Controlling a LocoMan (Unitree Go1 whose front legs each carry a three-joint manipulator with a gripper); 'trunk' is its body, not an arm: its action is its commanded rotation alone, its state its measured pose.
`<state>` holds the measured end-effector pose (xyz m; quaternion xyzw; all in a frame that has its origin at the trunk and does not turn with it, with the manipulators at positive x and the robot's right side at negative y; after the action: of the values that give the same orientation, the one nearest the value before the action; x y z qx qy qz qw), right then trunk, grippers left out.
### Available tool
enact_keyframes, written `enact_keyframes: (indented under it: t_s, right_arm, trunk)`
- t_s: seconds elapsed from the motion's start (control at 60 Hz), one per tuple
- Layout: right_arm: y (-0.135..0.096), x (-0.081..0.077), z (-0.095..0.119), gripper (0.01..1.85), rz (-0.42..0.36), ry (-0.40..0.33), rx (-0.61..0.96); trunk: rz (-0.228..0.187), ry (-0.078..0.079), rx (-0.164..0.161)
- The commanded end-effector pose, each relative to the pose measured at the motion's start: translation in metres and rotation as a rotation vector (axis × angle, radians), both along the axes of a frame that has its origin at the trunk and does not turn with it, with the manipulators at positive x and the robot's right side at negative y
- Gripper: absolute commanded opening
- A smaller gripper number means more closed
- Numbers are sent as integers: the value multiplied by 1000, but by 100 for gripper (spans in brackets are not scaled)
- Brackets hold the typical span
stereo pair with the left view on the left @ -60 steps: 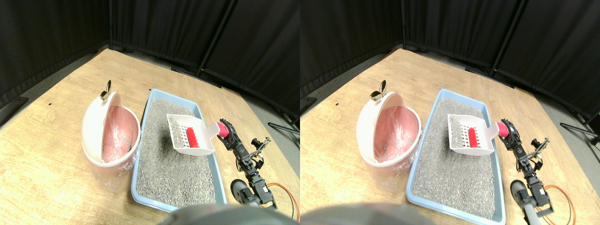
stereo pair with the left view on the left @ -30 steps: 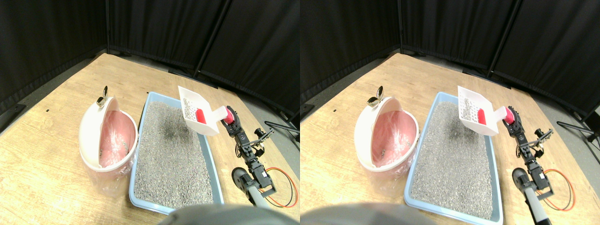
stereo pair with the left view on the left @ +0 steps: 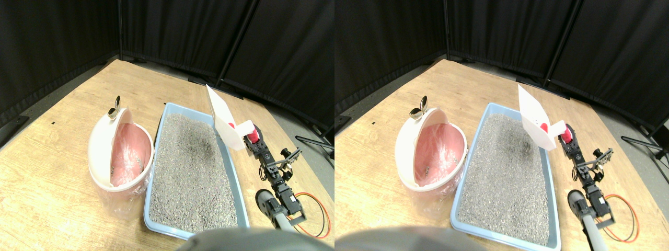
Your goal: Scoop (unimanual)
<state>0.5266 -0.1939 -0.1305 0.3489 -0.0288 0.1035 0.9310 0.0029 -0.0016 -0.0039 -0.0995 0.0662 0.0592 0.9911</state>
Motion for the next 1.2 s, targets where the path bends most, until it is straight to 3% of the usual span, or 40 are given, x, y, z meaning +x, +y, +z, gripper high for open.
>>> enact_keyframes:
  t_s: [0.017,0.517,0.9,0.967,1.2]
  right_arm:
    - [9,-2,12,5,55,-57,39]
    - [17,-3,12,5,87,-48,22]
    - [26,-5,25,5,108,-119,-152]
    - [28,-5,30,5,115,-151,-266]
    - [34,-2,38,5,157,-189,-374]
  trunk:
    - [10,-11,-12]
    - [25,-10,-19]
    - [43,-10,-27]
    - [51,-12,-32]
    - [82,-13,-48]
